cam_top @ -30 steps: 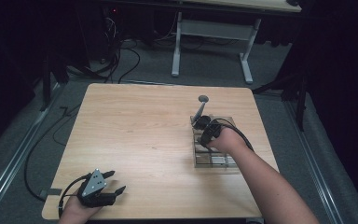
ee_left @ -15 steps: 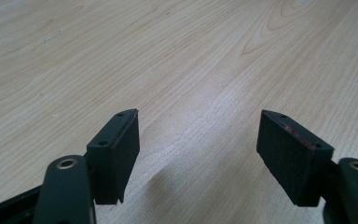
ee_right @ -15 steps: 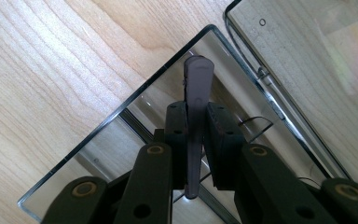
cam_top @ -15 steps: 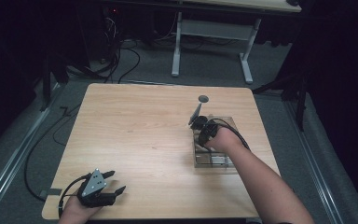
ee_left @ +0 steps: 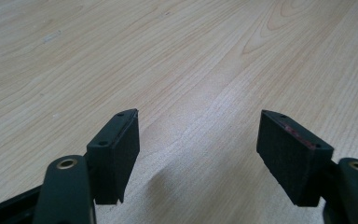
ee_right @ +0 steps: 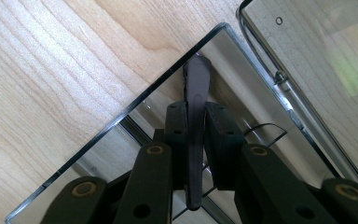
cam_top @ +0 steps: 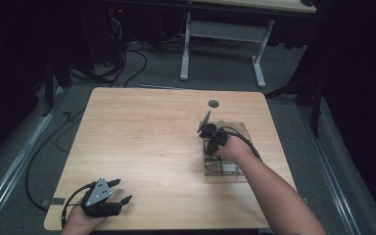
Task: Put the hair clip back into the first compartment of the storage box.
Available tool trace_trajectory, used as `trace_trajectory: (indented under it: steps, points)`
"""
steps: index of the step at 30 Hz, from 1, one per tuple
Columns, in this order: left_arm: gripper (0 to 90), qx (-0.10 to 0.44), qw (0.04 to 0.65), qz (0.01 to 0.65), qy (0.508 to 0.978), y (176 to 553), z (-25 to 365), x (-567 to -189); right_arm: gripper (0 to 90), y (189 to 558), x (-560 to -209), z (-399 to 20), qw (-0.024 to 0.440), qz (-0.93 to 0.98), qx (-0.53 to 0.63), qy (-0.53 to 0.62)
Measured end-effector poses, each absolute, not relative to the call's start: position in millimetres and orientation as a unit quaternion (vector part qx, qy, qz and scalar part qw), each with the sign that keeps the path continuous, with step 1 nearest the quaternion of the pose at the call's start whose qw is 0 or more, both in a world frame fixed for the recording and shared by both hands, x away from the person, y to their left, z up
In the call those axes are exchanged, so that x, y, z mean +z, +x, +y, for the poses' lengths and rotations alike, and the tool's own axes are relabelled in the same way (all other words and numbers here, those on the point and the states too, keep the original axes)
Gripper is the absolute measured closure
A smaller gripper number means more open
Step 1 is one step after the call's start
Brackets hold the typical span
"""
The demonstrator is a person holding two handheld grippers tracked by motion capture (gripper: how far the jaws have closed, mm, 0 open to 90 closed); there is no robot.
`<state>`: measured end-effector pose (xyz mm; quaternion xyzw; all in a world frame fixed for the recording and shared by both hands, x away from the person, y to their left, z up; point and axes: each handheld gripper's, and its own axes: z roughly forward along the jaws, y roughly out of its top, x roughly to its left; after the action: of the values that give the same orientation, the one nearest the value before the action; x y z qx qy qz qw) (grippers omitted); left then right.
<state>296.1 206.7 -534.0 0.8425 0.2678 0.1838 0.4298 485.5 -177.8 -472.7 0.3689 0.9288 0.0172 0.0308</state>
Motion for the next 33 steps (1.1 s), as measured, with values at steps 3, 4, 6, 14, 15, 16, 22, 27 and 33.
trace_trajectory:
  steps: [3,4,6,14,15,16,22,27,33]
  points:
    - [30.3,0.184,0.429,0.268,0.843,296.2,206.6,-534.0,79.7,485.1,-472.9,-178.4,0.031,0.929,0.021,0.369]
    - [30.3,0.184,0.429,0.268,0.843,296.2,206.6,-534.0,79.7,484.3,-472.8,-178.0,0.029,0.926,0.02,0.376]
    - [30.3,0.184,0.429,0.268,0.843,296.2,206.5,-534.0,79.6,484.6,-473.1,-178.2,0.029,0.926,0.023,0.375]
    - [30.3,0.184,0.429,0.268,0.843,296.2,206.6,-534.0,76.6,484.1,-474.8,-177.4,0.023,0.924,0.015,0.38]
    - [30.3,0.183,0.429,0.268,0.843,296.2,206.6,-534.0,76.0,483.4,-474.2,-176.8,0.02,0.922,0.014,0.387]
    - [30.3,0.183,0.429,0.268,0.843,296.2,206.6,-534.0,75.5,484.0,-473.9,-177.4,0.021,0.924,0.017,0.381]
    - [30.3,0.184,0.429,0.268,0.843,296.2,206.5,-534.0,73.6,484.6,-465.8,-180.0,0.017,0.922,0.028,0.386]
    - [30.3,0.184,0.428,0.268,0.843,296.3,206.4,-534.0,72.8,483.8,-456.1,-182.5,0.017,0.918,0.037,0.395]
    - [30.4,0.185,0.427,0.267,0.844,296.1,206.2,-534.0,72.9,482.2,-447.2,-187.7,0.021,0.916,0.049,0.397]
